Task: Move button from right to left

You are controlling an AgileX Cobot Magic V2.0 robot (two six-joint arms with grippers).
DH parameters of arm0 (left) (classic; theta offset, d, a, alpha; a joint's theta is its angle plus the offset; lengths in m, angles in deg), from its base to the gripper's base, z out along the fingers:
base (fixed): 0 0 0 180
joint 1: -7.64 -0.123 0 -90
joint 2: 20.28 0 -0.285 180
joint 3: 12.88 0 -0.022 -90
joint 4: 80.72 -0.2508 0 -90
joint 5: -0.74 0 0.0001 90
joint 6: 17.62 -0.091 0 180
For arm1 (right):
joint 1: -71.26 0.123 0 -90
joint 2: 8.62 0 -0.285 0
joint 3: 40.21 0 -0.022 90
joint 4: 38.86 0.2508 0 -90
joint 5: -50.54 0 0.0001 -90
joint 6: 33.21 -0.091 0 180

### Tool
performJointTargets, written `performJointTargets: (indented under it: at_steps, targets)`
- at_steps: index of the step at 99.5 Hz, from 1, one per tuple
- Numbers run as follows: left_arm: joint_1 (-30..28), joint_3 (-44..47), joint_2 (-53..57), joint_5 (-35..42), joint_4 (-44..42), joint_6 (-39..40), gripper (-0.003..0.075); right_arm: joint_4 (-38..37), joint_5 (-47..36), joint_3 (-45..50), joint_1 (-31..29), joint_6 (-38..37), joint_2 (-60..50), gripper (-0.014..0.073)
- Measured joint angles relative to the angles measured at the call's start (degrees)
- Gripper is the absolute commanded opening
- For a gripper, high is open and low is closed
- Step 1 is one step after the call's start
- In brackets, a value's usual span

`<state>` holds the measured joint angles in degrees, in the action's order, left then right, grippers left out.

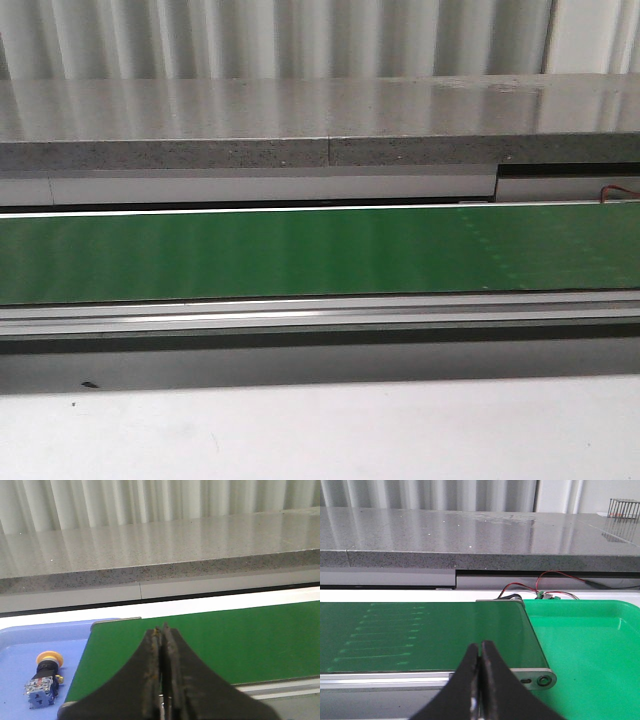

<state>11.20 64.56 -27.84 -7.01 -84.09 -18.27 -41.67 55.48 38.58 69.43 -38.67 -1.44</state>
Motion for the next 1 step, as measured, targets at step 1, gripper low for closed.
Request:
performJointTargets:
  at_steps: [1]
  targets:
    - [0.0,0.0,0.0,0.0,0.0,0.0,-0.002,0.0,0.0,0.0,0.0,0.0,0.0,-0.0068]
